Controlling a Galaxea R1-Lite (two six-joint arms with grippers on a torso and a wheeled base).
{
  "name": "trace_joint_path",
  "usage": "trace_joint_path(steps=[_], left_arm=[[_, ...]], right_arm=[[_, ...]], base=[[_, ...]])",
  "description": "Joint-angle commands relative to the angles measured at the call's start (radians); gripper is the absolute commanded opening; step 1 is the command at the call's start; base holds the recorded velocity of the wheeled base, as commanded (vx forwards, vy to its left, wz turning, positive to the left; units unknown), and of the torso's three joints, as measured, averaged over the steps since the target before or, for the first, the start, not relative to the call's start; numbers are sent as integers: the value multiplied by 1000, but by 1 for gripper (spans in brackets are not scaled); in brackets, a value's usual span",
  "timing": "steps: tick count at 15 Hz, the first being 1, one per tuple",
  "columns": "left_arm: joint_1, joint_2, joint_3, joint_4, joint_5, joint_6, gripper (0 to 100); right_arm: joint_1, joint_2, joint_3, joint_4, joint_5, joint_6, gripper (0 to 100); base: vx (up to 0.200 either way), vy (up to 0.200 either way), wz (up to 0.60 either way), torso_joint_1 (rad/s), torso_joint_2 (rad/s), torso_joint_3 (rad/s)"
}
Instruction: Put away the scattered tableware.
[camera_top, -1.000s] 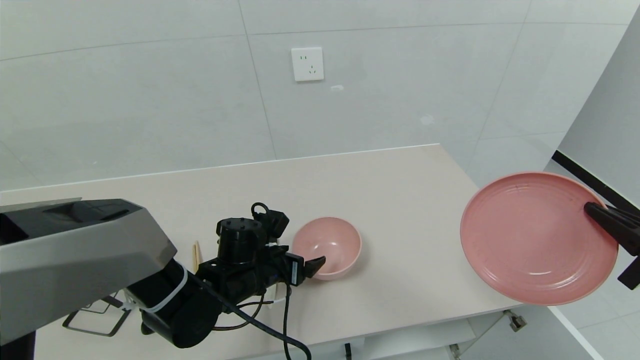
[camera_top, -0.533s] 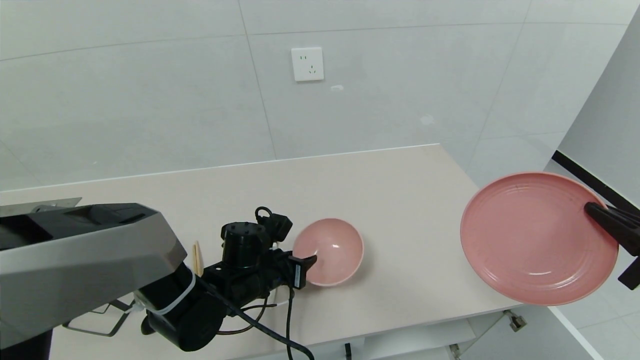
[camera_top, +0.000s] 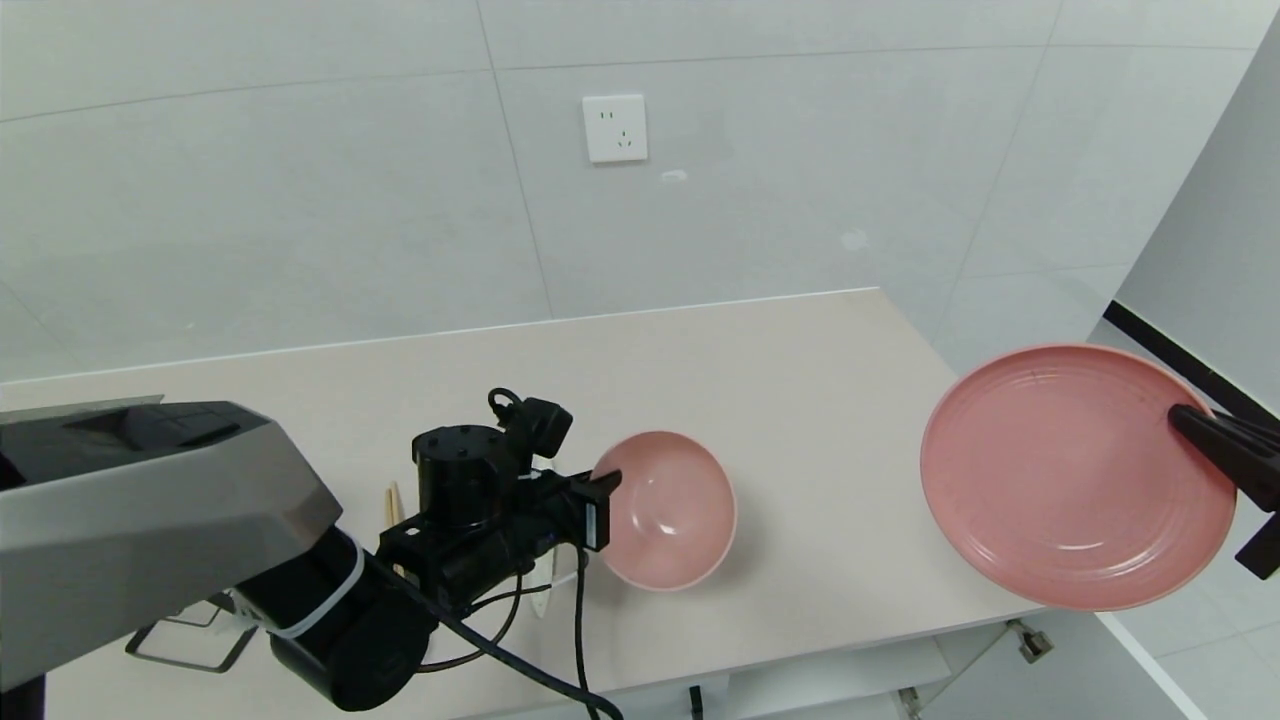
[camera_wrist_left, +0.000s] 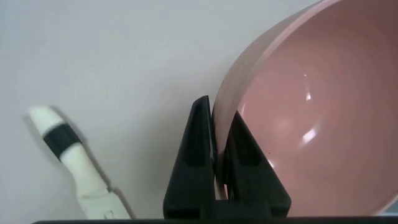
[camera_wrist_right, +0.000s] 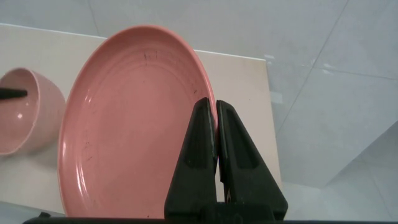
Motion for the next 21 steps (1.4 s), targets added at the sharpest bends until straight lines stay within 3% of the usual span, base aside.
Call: trace_joint_path(steps=[1, 7, 12, 17, 19, 21], left_arm=[[6, -49, 5, -17, 0, 10, 0], [58, -201, 40, -69, -6, 28, 0], [75, -414, 174, -76, -6, 22, 0], [97, -612, 369, -76, -11, 18, 0], [97, -661, 432, -80, -27, -10, 0], [120, -695, 498, -94, -27, -11, 0]], right_arm=[[0, 0, 0, 0, 0, 0, 0], [0, -1, 11, 0, 0, -2, 0], [0, -4, 21, 0, 0, -5, 0], [0, -6, 37, 0, 0, -6, 0], [0, -3, 40, 0, 0, -6, 0], [0, -3, 48, 1, -1, -6, 0]], base=[[0, 0, 0, 0, 0, 0], [0, 0, 0, 0, 0, 0], [0, 0, 0, 0, 0, 0], [0, 0, 0, 0, 0, 0], [0, 0, 0, 0, 0, 0], [0, 0, 0, 0, 0, 0]])
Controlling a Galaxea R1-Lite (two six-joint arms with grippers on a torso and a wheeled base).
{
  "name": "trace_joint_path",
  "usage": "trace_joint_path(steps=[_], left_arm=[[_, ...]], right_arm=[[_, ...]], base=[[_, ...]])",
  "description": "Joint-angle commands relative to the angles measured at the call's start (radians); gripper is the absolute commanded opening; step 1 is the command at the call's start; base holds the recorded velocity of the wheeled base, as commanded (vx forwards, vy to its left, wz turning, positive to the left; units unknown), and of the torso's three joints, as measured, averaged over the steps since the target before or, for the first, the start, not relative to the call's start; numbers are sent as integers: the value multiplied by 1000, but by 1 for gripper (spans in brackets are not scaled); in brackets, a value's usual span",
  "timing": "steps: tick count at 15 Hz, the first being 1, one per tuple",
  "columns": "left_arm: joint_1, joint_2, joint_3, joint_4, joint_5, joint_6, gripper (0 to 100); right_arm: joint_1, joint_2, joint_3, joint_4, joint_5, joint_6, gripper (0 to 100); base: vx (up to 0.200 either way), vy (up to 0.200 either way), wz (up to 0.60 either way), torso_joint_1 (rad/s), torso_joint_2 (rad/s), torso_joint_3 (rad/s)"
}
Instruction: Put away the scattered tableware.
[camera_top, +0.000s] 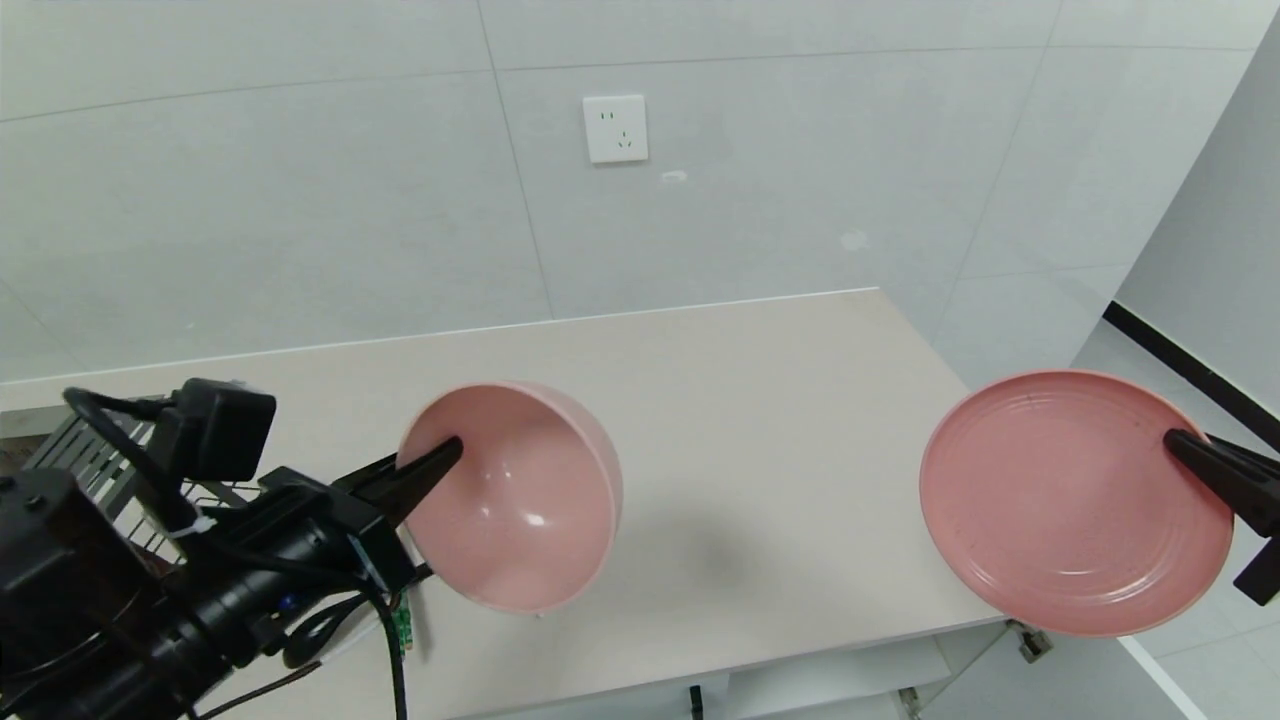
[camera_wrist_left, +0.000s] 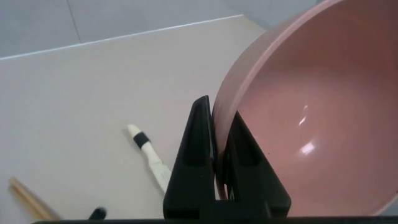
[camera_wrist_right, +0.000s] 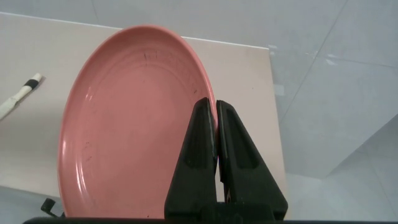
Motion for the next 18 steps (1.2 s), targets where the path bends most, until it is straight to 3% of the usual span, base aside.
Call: trace_joint_path(steps=[1, 4, 5, 8, 9, 10, 12, 13, 18], left_arm=[[17, -53, 65, -6, 0, -1, 0], [22, -69, 111, -41, 0, -6, 0], [31, -76, 110, -41, -9, -29, 0], [31, -102, 117, -39, -99, -148, 0], [31, -104, 117, -39, -124, -196, 0], [32, -101, 116, -39, -127, -208, 0], [31, -101, 117, -39, -125, -199, 0], [31, -102, 122, -41, -121, -174, 0], [23, -101, 183, -121, -116, -168, 0]], right_arm=[[0, 2, 5, 0, -1, 1, 0], [-1, -18, -12, -1, 38, 16, 0], [0, -22, -15, 0, 39, 24, 0], [0, -4, -35, -11, 38, 50, 0], [0, 36, -40, -70, 38, 65, 0], [2, 73, -38, -147, 38, 75, 0], [2, 93, -37, -186, 38, 82, 0], [34, 88, -29, -189, 38, 82, 0], [69, 65, -47, -215, 39, 79, 0]], base=[[0, 0, 0, 0, 0, 0], [0, 0, 0, 0, 0, 0], [0, 0, 0, 0, 0, 0], [0, 0, 0, 0, 0, 0], [0, 0, 0, 0, 0, 0], [0, 0, 0, 0, 0, 0], [0, 0, 0, 0, 0, 0], [0, 0, 0, 0, 0, 0], [0, 0, 0, 0, 0, 0]])
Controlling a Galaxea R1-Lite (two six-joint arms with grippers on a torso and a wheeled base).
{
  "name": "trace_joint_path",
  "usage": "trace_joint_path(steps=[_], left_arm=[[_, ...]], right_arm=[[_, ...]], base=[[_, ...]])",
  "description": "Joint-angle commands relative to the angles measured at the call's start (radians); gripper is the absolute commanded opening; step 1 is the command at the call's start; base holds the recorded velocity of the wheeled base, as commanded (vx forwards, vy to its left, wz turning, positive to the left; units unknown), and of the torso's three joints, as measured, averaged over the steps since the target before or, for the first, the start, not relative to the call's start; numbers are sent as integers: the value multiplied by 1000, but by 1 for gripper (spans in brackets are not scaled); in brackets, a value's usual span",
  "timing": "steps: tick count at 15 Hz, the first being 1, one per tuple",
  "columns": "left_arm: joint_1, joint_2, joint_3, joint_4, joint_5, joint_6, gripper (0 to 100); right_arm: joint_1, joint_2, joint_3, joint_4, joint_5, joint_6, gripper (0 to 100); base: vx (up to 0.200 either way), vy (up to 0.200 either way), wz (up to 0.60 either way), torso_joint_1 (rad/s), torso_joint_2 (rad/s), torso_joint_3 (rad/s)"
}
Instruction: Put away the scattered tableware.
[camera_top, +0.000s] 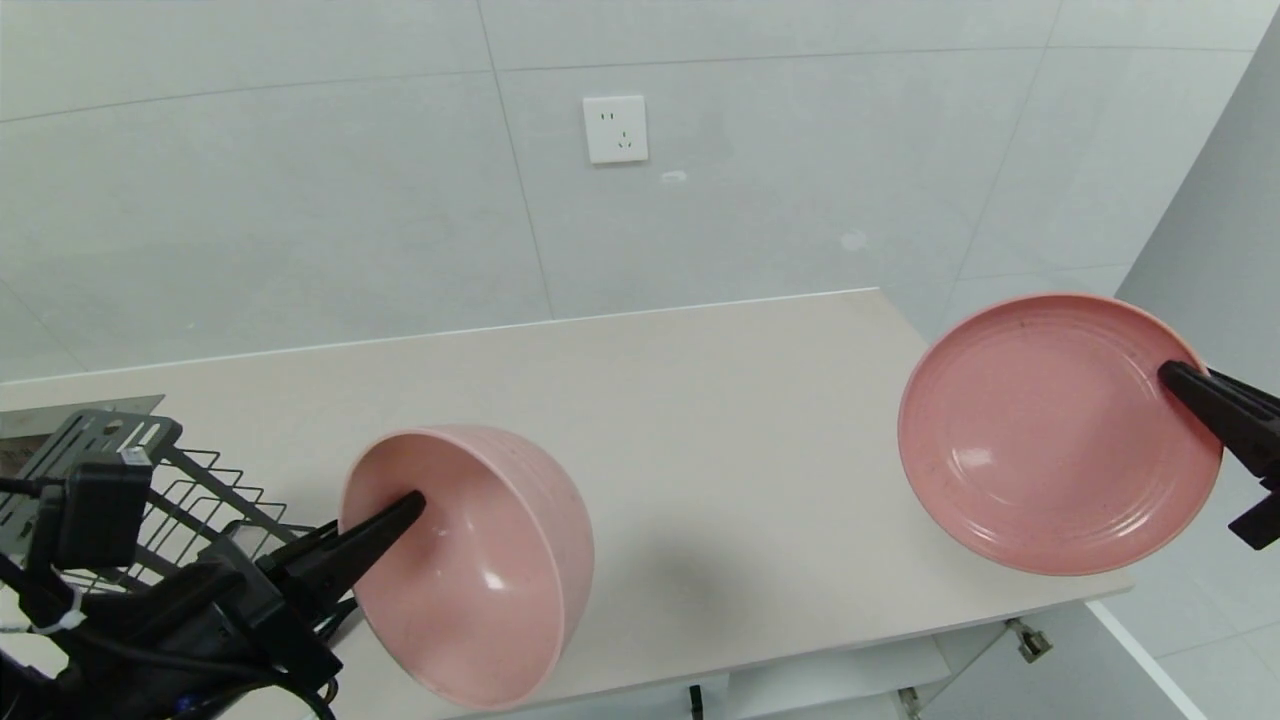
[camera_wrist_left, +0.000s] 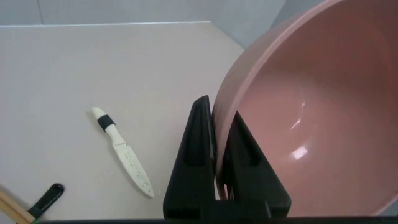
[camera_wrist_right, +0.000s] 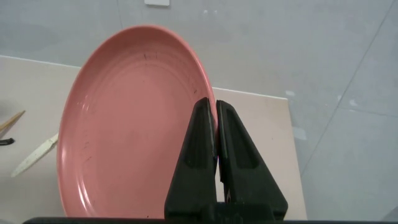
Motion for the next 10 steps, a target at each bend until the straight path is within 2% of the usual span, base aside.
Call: trace_joint_path(steps=[1, 2, 3, 5, 10], left_arm=[[3, 23, 6, 5, 84, 67, 0], [3, 55, 6, 6, 150, 113, 0], [1, 103, 6, -17, 246, 170, 0], [-2, 120, 6, -34, 290, 222, 0], [0, 200, -34, -90, 287, 237, 0]], right_arm=[[4, 2, 5, -3, 0, 1, 0], [5, 6, 3, -3, 2, 2, 0], [4, 9, -4, -5, 2, 2, 0], [4, 5, -13, -6, 3, -2, 0], [4, 43, -38, -34, 3, -10, 0]], base=[[0, 0, 0, 0, 0, 0], [0, 0, 0, 0, 0, 0], [0, 0, 0, 0, 0, 0], [0, 0, 0, 0, 0, 0], [0, 0, 0, 0, 0, 0]])
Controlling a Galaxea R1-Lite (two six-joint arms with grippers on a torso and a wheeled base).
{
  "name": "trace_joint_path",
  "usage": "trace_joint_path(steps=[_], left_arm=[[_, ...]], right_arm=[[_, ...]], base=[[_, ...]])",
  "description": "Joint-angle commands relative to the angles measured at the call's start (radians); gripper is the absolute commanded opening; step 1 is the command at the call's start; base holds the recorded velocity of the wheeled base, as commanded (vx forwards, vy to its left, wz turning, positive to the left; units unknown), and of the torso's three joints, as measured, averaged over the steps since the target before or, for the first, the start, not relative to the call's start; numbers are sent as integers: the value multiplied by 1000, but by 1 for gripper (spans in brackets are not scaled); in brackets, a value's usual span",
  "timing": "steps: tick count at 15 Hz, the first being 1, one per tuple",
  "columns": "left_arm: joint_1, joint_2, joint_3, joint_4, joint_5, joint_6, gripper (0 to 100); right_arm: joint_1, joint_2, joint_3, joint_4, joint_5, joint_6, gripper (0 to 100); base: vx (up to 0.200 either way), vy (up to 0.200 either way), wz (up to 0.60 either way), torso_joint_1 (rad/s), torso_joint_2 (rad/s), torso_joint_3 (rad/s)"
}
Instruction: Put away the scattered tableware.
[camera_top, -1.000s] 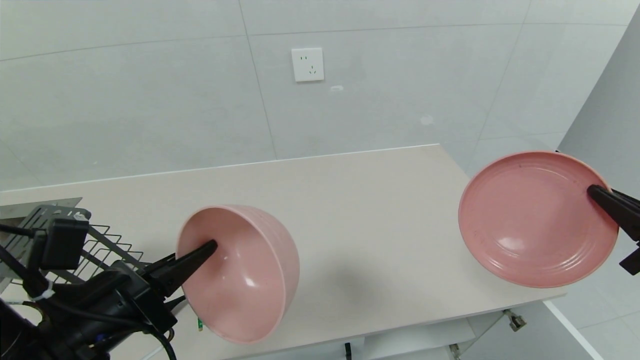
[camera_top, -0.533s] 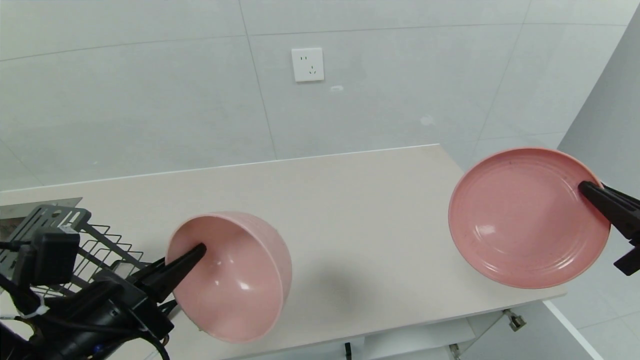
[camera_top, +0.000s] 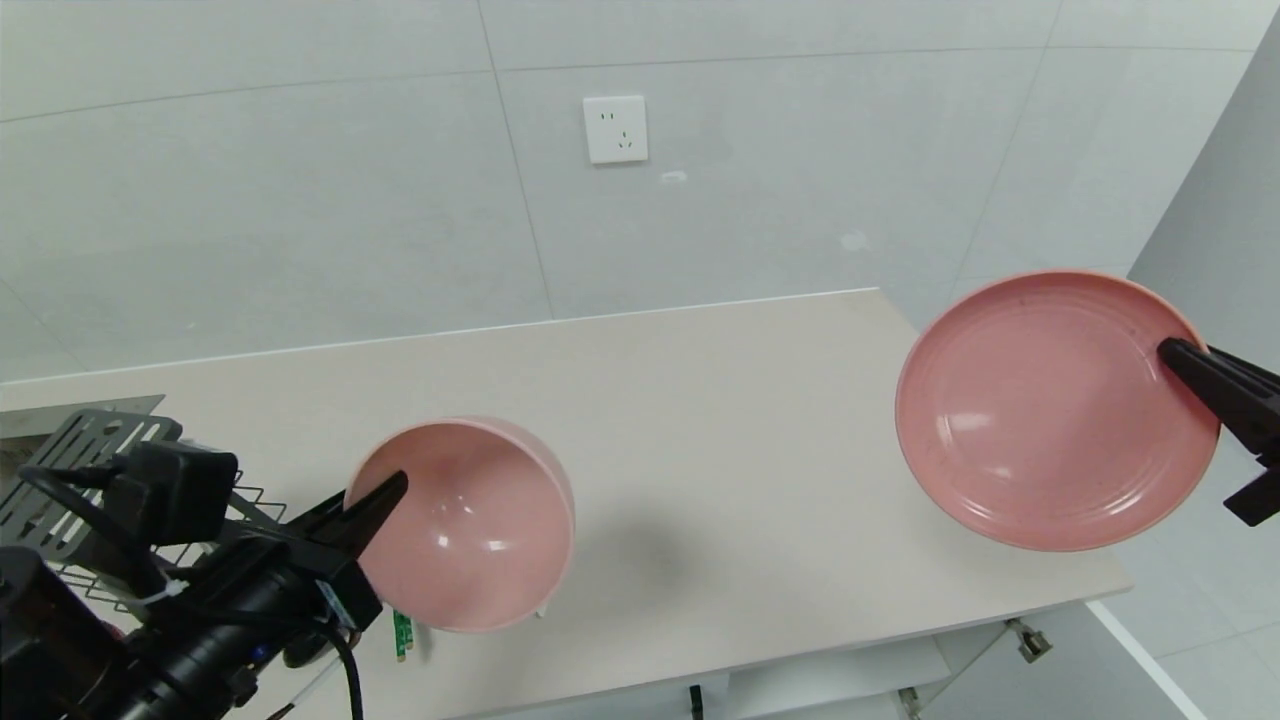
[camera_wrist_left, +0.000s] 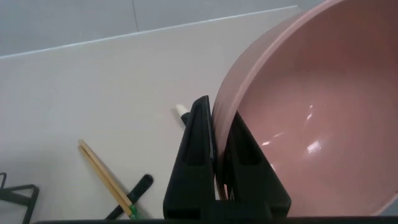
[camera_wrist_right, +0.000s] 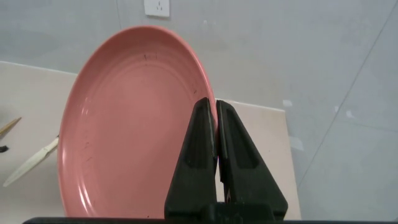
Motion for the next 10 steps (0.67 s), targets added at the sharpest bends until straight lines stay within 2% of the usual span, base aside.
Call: trace_joint_path(steps=[1, 2, 3, 4, 5, 10], left_arm=[[1, 123, -44, -62, 1, 40, 0], [7, 149, -59, -62, 2, 103, 0], [5, 154, -63, -62, 2, 146, 0], [-7, 145, -63, -62, 2, 166, 0], [-18, 131, -63, -62, 2, 172, 0], [-19, 93, -86, -62, 2, 172, 0]], right_arm=[[0, 41, 7, -51, 0, -1, 0], [0, 56, 14, -85, 0, -3, 0], [0, 70, 14, -106, 0, -3, 0], [0, 76, 17, -118, 0, -3, 0], [0, 78, 17, -120, 0, -3, 0], [0, 76, 24, -120, 0, -4, 0]], base=[[0, 0, 0, 0, 0, 0], [0, 0, 0, 0, 0, 0], [0, 0, 0, 0, 0, 0], [0, 0, 0, 0, 0, 0], [0, 0, 0, 0, 0, 0], [-200, 0, 0, 5, 7, 2]])
